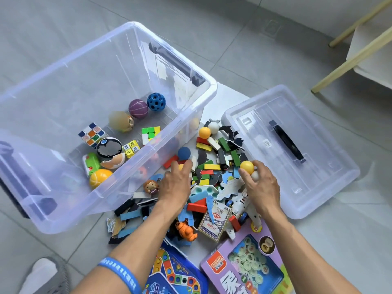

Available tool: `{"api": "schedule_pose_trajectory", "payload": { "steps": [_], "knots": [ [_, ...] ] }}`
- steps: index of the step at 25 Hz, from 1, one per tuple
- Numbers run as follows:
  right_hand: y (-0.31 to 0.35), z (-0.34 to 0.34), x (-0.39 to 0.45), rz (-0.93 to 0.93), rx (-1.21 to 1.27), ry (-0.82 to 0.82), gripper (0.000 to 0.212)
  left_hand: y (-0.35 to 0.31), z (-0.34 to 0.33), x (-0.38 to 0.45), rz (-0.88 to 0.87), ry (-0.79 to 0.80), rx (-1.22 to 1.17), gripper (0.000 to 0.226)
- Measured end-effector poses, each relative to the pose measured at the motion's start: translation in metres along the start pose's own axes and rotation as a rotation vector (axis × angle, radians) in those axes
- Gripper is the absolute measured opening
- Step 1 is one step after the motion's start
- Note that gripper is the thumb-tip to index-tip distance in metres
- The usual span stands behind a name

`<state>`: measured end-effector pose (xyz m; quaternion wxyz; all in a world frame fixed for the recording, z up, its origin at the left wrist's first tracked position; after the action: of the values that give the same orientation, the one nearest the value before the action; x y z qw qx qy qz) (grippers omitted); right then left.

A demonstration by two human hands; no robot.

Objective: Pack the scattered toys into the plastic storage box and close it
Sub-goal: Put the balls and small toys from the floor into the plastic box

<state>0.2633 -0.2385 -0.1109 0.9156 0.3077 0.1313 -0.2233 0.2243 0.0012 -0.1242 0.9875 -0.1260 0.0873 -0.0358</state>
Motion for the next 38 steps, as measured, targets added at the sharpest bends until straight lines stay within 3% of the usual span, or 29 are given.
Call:
{"api": "schedule_pose_trajectory", "payload": {
  "steps": [3, 7, 10, 14, 16, 19, 22, 24, 26, 28, 30, 33, 38],
  "knots": [
    [0.017, -0.003, -0.013, -0.171, 0.545, 0.259, 0.038, 0.006, 0.008, -0.005, 0.128, -0.131, -0.304, 0.030],
    [0.062, -0.023, -0.070, -0.360, 1.103, 0.723, 0.047, 0.010, 0.048, -0.046, 0.520, -0.539, -1.277, 0.022],
    [0.109, -0.015, -0.123, -0.294, 1.188, 0.915, 0.050, -0.004, 0.107, -0.096, 0.573, -0.705, -1.734, 0.020],
    [0.195, 0.006, -0.184, -0.305, 1.088, 1.019, 0.026, 0.015, 0.190, -0.133, 0.585, -0.876, -1.780, 0.020],
    [0.236, 0.019, -0.207, -0.431, 1.075, 1.023, 0.023, 0.033, 0.220, -0.128, 0.549, -0.829, -1.922, 0.024],
    [0.259, 0.028, -0.218, -0.610, 1.094, 0.954, 0.051, 0.052, 0.238, -0.133, 0.626, -0.704, -2.079, 0.041],
    [0.246, 0.029, -0.213, -0.600, 1.128, 0.891, 0.052, 0.059, 0.225, -0.153, 0.752, -0.753, -2.002, 0.047],
    [0.217, 0.039, -0.195, -0.568, 1.144, 0.686, 0.031, 0.048, 0.218, -0.163, 0.755, -0.889, -1.857, 0.032],
    [0.177, 0.053, -0.167, -0.556, 1.125, 0.460, 0.018, 0.024, 0.206, -0.167, 0.716, -0.927, -1.656, 0.012],
    [0.132, 0.062, -0.135, -0.566, 0.954, 0.294, 0.014, -0.005, 0.183, -0.154, 0.632, -0.777, -1.462, 0.011],
    [0.098, 0.060, -0.100, -0.496, 0.645, 0.186, 0.014, -0.023, 0.148, -0.126, 0.520, -0.505, -1.220, 0.018],
    [0.093, 0.036, -0.049, -0.242, 0.272, 0.129, 0.027, -0.022, 0.096, -0.066, 0.317, -0.213, -0.780, 0.043],
    [0.145, -0.044, 0.030, 0.280, -0.261, 0.112, 0.068, -0.003, 0.023, 0.021, 0.111, 0.099, -0.326, 0.072]
  ]
}}
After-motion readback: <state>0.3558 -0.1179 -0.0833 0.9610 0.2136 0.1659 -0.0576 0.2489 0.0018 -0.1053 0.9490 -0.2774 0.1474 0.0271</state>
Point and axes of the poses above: each hand's wrist, its own x-axis towards the middle knuckle, its own z-axis out of the back of the hand, y = z × x, the point moved 6 cm from there along x, towards the middle knuckle, and after that the axes turned 15 degrees about -z, right-handed, at the moved point
